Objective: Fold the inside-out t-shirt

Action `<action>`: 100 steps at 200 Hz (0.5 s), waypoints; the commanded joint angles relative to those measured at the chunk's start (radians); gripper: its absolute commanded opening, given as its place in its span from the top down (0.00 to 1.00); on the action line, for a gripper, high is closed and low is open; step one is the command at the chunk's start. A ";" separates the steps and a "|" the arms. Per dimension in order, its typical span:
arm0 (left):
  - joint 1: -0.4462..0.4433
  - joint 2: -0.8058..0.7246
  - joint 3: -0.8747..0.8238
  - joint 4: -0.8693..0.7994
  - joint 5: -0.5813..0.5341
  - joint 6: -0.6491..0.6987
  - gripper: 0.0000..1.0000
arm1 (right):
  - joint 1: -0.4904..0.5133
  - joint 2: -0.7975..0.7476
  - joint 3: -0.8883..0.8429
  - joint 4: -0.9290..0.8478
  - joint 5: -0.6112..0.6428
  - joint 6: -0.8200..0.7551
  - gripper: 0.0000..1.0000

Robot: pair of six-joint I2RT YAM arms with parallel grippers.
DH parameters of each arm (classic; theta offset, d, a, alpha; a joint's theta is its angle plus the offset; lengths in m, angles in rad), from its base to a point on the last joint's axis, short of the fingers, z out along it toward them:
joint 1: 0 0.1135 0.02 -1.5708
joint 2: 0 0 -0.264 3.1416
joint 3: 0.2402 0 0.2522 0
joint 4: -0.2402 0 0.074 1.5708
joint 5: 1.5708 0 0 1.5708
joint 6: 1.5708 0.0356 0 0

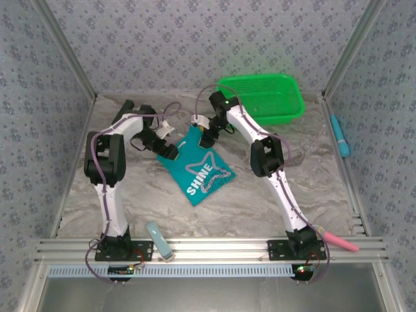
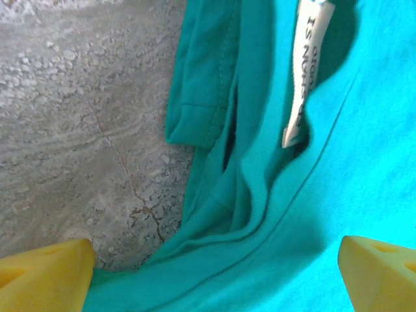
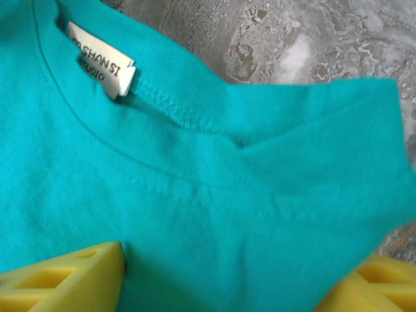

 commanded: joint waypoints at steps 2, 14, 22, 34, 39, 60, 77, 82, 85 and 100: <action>-0.009 0.054 0.049 -0.093 0.067 0.027 0.18 | 0.006 0.015 0.037 -0.101 -0.081 0.025 0.31; -0.025 0.070 0.059 -0.111 0.092 0.044 0.21 | 0.013 0.001 0.019 -0.148 -0.108 0.032 0.38; -0.040 0.069 0.055 -0.113 0.096 0.062 0.21 | 0.016 -0.021 -0.019 -0.170 -0.124 0.050 0.39; -0.055 0.067 0.050 -0.104 0.088 0.071 0.21 | 0.022 -0.067 -0.110 -0.190 -0.128 0.066 0.40; -0.057 0.065 0.051 -0.105 0.088 0.076 0.21 | 0.023 -0.095 -0.155 -0.202 -0.126 0.054 0.41; -0.051 0.047 0.064 -0.110 0.079 0.074 0.21 | 0.032 -0.227 -0.411 -0.178 -0.129 0.042 0.46; -0.032 -0.006 0.069 -0.133 0.090 0.081 0.20 | 0.041 -0.367 -0.659 -0.064 -0.135 0.092 0.45; -0.026 -0.028 0.067 -0.140 0.097 0.080 0.20 | 0.041 -0.406 -0.726 -0.014 -0.140 0.119 0.45; -0.023 -0.043 0.067 -0.144 0.097 0.078 0.20 | 0.043 -0.430 -0.764 0.009 -0.144 0.137 0.45; -0.017 -0.148 0.039 -0.139 0.104 0.069 0.18 | 0.053 -0.539 -0.922 0.117 -0.140 0.209 0.39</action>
